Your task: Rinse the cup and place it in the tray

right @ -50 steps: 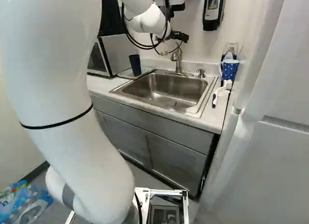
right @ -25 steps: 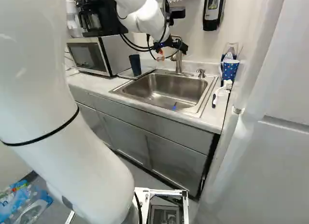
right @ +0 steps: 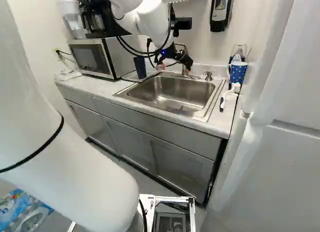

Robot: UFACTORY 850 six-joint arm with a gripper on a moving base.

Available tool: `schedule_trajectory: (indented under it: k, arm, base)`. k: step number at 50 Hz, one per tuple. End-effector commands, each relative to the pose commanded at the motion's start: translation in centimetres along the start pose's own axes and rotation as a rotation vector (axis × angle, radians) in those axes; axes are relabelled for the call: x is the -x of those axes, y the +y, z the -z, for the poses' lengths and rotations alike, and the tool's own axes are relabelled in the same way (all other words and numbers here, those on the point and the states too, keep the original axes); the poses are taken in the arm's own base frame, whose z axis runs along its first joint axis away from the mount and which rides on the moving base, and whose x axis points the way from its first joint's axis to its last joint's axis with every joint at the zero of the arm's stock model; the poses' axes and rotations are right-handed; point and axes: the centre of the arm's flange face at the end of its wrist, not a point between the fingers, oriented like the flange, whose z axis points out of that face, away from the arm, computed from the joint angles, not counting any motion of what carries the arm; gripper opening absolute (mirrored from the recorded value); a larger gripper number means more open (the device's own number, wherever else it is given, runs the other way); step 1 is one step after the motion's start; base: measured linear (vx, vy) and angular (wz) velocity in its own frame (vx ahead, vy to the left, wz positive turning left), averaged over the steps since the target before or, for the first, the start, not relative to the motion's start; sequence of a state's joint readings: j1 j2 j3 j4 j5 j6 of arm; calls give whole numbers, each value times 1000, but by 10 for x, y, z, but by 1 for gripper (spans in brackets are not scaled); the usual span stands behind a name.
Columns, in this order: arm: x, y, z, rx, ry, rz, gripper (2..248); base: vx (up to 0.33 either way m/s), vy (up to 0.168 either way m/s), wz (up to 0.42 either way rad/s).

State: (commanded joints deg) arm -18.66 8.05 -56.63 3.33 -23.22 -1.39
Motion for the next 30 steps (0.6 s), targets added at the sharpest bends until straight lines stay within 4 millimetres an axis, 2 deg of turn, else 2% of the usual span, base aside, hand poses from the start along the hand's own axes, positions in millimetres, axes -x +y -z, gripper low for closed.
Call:
schedule_trajectory:
  k: [12,30]
  arm:
    - [23,3,14,2,-68,-4,247]
    - [24,2,14,1,-68,-4,247]
  base:
    - [0,0,0]
    - [0,0,0]
